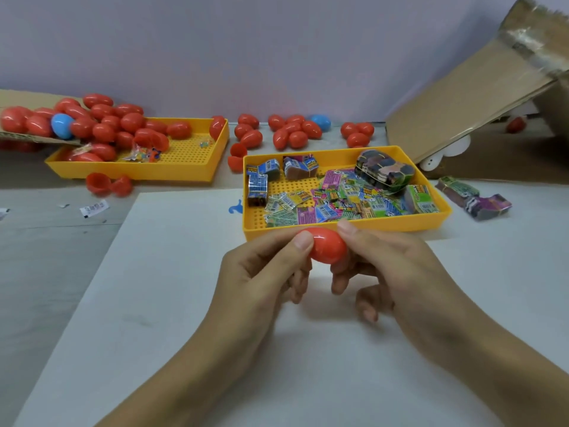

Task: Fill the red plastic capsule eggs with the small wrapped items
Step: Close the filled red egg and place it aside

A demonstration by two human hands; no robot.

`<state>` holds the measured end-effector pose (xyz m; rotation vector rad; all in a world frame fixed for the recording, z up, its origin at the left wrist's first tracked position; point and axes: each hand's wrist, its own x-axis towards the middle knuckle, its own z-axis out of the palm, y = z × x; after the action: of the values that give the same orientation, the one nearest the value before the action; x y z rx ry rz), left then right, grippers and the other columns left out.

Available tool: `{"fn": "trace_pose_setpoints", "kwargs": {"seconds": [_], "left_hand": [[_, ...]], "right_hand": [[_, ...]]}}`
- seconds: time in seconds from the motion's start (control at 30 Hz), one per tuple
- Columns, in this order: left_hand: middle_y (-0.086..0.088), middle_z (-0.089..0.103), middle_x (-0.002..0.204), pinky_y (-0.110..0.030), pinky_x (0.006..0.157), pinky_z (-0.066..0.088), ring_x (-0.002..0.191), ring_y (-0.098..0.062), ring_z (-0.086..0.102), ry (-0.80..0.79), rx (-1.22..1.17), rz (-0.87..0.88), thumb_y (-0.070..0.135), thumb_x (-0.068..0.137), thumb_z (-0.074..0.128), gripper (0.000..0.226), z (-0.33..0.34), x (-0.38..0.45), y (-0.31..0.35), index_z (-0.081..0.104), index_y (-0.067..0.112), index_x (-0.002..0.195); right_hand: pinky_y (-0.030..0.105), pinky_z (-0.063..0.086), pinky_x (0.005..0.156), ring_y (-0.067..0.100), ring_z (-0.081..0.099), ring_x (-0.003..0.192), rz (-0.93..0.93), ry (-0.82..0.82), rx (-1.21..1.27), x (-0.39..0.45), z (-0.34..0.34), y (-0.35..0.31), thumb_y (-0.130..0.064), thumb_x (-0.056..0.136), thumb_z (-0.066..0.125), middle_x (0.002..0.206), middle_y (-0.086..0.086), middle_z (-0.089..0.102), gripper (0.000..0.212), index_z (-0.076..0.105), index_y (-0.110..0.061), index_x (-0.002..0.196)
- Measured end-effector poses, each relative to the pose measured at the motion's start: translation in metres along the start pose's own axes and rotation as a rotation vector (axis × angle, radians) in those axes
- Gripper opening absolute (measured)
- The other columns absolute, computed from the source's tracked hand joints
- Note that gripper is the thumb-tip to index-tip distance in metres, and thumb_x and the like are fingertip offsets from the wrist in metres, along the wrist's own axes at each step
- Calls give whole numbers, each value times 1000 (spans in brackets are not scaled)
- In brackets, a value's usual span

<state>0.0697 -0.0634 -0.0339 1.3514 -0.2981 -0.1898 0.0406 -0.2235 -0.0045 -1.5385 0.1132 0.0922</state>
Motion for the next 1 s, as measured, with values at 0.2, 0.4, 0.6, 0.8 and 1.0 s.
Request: {"fn": "trace_pose_setpoints", "kwargs": {"seconds": [0.2,0.4,0.6,0.8,1.0], "left_hand": [[-8,53,64,-26,50,43,55,-18,49,-2,-140,-79,26,85,62,22,-1,0,1,72,10,74],[-12,56,65,-26,46,45,51,-20,53,22,-229,-154,39,86,57,50,1,1,4,64,-10,95],[-12,60,65,-27,50,50,54,-20,58,33,-232,-167,44,86,56,40,1,1,4,77,10,86],[-13,67,72,-31,63,56,65,-22,66,66,-143,-86,43,83,73,28,1,0,0,78,15,82],[-9,76,101,-30,75,58,81,-27,74,70,-93,9,31,73,78,33,-4,-4,-3,77,21,104]], "right_hand": [[20,41,42,19,64,65,-68,32,-89,0,1,3,-53,85,65,66,2,67,42,74,-13,74],[22,48,47,9,61,56,-181,82,-192,-3,-1,5,-51,78,65,72,0,72,30,75,-23,72],[21,51,49,10,70,80,-288,71,-168,-4,-4,5,-35,71,78,87,-3,76,21,78,-23,87],[28,58,63,12,71,96,-319,15,-196,-4,-7,8,-18,73,80,95,-5,76,26,74,-21,98],[26,56,59,14,70,89,-237,28,-89,-2,-9,7,-14,75,66,94,0,75,25,75,-20,98]]}}
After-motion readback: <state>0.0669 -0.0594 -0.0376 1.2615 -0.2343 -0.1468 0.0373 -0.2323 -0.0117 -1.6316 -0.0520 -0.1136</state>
